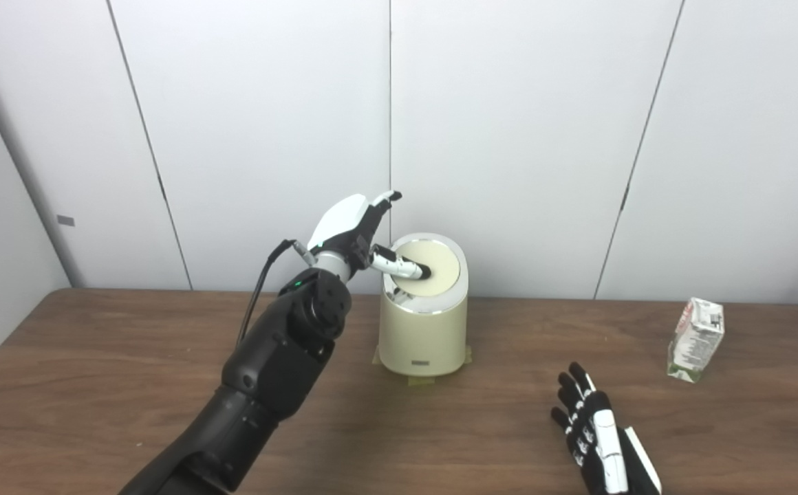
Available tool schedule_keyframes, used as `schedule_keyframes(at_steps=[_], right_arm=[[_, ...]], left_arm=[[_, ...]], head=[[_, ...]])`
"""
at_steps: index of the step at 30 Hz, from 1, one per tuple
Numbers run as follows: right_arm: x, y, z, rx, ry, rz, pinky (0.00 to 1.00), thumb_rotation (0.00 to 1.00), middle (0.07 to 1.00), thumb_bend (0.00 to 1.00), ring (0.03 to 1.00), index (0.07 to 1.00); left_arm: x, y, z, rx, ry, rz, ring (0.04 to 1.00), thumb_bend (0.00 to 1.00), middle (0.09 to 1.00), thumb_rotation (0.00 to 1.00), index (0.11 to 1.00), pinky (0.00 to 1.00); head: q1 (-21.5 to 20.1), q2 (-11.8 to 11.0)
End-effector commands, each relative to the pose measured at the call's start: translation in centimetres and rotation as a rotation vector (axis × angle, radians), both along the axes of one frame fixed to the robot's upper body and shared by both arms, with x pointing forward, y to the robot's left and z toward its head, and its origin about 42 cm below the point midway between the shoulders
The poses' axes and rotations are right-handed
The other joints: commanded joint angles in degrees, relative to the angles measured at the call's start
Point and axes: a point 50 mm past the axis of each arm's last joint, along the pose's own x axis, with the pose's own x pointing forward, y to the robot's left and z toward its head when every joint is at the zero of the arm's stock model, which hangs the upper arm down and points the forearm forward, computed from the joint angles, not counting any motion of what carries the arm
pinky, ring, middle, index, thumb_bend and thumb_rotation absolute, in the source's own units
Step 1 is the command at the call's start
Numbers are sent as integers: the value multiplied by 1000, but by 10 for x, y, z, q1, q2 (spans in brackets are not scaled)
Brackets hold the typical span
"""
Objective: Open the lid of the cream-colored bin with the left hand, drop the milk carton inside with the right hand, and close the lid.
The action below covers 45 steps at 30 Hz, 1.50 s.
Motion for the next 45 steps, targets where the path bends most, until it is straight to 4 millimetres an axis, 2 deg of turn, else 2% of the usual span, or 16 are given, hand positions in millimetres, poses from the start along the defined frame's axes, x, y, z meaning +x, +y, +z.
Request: schedule_keyframes(at_steps=[1,9,13,18,22,25,28,29,31,33,34,36,38,40,42,45], right_arm=[[4,4,15,18,-52,1,969,1000,987,638,1000,1000],[2,5,18,27,-49,3,962,1000,985,638,1000,1000],[1,6,20,29,-50,3,964,1000,987,648,1000,1000],[2,6,20,20,-54,3,966,1000,985,645,1000,1000],[2,4,19,22,-51,7,976,1000,987,637,1000,1000],[2,4,19,15,-49,7,976,1000,986,637,1000,1000],[2,4,19,22,-46,6,976,1000,985,638,1000,1000],[2,4,19,24,-47,5,976,1000,985,638,1000,1000],[2,4,19,28,-46,7,974,1000,984,639,1000,1000],[1,3,20,28,-46,8,975,1000,985,641,1000,1000],[1,3,20,25,-46,8,969,1000,984,643,1000,1000],[1,2,21,17,-43,7,963,1000,983,653,998,1000],[1,2,21,12,-41,6,956,1000,981,662,996,1000],[1,1,22,14,-41,6,952,1000,980,657,994,1000],[2,1,23,18,-41,4,949,1000,979,655,992,1000],[2,-1,25,14,-42,2,938,999,980,654,987,1000]], left_arm=[[5,-3,34,63,-107,-31,895,926,941,114,954,770],[7,-2,25,236,-134,-56,904,935,938,49,955,827],[7,-2,19,312,-145,-66,892,964,923,5,946,818],[6,-1,18,388,-155,-66,891,963,921,0,947,807],[6,-1,19,379,-148,-63,895,959,925,0,949,813],[6,0,23,264,-117,-53,892,940,923,22,939,817],[4,1,32,49,-69,-28,888,784,923,177,925,777],[4,1,35,-3,-67,-22,885,776,922,185,925,772],[1,2,42,-118,-70,-16,831,686,893,289,913,700],[-3,3,49,-226,-70,-12,811,606,877,358,906,677],[-5,5,52,-282,-71,-7,811,570,873,391,903,680],[-11,9,55,-373,-73,-8,851,495,887,487,906,760],[-18,14,53,-444,-69,-13,908,464,919,642,917,851],[-25,18,50,-504,-69,-13,944,480,940,761,923,896],[-34,23,45,-532,-77,-6,941,511,933,793,921,900],[-49,31,36,-537,-84,2,930,528,931,775,924,887]], head=[[1,3],[-2,7],[-2,9],[0,11],[0,12],[0,12],[0,12],[-1,16],[-1,16],[-3,19],[-3,19],[-4,20],[-4,20],[-6,25],[-6,25],[-8,28]])
